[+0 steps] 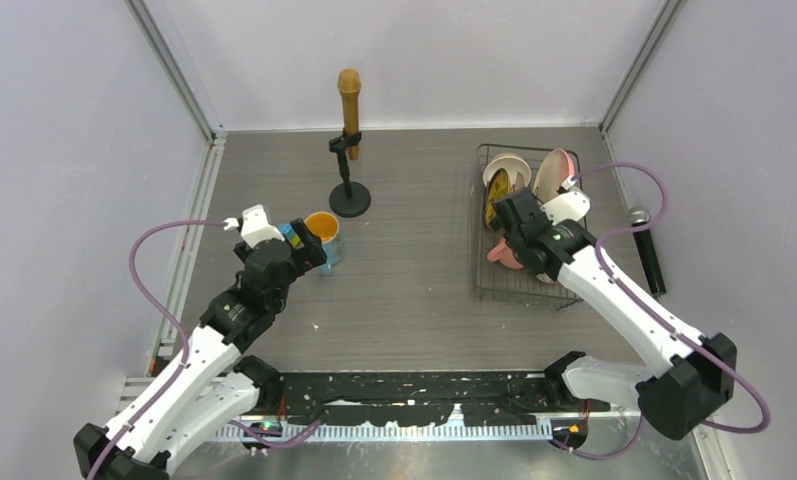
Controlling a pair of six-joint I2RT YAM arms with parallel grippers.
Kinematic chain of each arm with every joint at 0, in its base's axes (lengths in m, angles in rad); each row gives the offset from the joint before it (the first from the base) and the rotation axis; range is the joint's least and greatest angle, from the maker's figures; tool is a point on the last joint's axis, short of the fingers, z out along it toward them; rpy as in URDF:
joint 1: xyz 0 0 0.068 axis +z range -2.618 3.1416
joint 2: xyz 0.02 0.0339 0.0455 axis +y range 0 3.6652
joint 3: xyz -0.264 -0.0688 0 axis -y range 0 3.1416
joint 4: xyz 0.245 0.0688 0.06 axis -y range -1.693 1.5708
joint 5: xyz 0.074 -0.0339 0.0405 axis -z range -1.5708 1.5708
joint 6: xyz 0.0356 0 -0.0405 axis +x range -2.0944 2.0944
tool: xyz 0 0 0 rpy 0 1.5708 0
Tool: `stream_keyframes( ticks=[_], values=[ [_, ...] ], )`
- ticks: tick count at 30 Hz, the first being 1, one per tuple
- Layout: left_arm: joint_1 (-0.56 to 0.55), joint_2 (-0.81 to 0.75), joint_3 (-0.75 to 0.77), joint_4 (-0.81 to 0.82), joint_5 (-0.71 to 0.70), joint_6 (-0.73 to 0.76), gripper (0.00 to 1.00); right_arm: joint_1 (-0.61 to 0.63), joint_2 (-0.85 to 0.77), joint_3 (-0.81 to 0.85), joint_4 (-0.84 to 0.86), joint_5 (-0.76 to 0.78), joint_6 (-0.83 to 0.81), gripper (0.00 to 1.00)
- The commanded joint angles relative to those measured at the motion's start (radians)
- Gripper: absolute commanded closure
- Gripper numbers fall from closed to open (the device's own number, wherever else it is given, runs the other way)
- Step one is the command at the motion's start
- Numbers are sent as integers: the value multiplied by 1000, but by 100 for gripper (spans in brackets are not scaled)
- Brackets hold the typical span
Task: Unload the mixed dishes from the dish rack
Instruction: Pick up the cup from the dish rack.
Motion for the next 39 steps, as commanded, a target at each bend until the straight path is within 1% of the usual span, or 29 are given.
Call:
stream_keyframes(
  ticks=[1,8,16,21,23,25,31,39],
  values=[
    [3,-49,-25,52,-33,34,0,-4,87,56,9,86,118,0],
    [3,-67,-35,48,-39,50,0,-4,193,100,-1,185,149,0],
    [3,-42,-28,39,-47,58,0,-7,280,118,-17,215,176,0],
    [3,-31,-28,39,-53,58,0,-34,300,106,-12,210,185,0],
    [3,-29,-29,40,-53,58,0,-48,312,101,13,192,159,0],
    [3,-28,-29,42,-53,59,0,-59,328,104,22,182,148,2],
    [3,-32,-39,52,-50,60,0,-85,371,116,33,165,147,4],
    [3,-37,-50,65,-54,61,0,-104,429,122,36,156,186,4]
  ],
)
